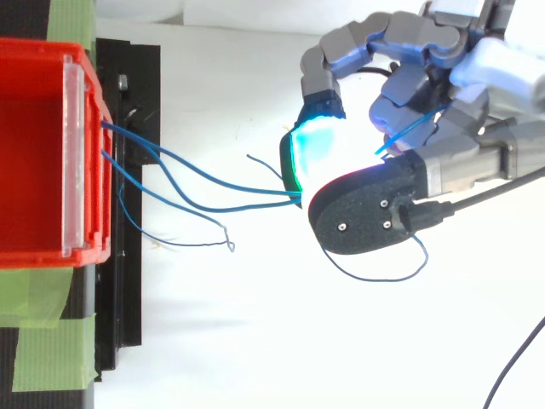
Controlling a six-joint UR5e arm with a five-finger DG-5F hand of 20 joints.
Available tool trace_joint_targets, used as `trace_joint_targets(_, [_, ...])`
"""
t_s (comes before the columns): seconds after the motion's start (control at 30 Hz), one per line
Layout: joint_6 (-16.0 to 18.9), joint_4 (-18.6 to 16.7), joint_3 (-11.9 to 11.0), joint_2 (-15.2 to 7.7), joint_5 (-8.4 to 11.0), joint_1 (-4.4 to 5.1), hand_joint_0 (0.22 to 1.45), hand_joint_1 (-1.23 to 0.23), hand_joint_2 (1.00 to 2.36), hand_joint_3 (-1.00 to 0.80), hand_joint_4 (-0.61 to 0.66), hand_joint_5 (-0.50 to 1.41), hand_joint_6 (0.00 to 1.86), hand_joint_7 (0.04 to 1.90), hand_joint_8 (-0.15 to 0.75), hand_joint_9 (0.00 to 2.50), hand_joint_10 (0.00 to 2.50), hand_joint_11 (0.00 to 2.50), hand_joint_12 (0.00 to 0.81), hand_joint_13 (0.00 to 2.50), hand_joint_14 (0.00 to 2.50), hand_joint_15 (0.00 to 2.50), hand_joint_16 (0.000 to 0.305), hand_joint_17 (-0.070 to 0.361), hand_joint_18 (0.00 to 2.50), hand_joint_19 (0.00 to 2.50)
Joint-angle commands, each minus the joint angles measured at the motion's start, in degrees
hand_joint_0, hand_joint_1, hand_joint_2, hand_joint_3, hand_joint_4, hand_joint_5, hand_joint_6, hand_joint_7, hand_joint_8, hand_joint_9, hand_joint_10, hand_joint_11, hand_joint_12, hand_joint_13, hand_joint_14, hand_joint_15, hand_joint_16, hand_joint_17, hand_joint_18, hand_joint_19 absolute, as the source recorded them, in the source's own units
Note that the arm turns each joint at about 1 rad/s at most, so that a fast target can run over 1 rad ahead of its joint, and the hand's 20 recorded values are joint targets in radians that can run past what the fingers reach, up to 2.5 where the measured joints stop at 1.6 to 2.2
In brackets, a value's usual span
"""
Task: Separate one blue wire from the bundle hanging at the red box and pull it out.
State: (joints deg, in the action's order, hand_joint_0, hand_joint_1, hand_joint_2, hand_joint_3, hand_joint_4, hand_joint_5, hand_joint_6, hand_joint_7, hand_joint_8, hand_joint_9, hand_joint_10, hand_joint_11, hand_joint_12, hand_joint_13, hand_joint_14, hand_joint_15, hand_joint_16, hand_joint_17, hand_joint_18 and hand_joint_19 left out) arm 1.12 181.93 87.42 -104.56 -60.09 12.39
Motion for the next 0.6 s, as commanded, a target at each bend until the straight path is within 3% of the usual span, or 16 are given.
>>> trace_joint_targets(0.0, [0.03,0.00,0.03,-0.03,-0.02,-0.09,0.61,-0.80,1.03,-0.15,0.32,-0.12,0.91,1.49,0.386,1.43,2.50,2.33,0.337,1.61,2.50,0.68,0.035,0.078,1.48,1.59])
trace_joint_targets(0.57, [-0.06,0.00,-0.06,-0.03,-0.02,0.00,0.58,-0.74,1.03,-0.22,0.33,-0.10,0.90,1.49,0.390,1.55,2.50,2.37,0.370,1.70,2.50,0.73,0.039,0.088,1.60,1.59])
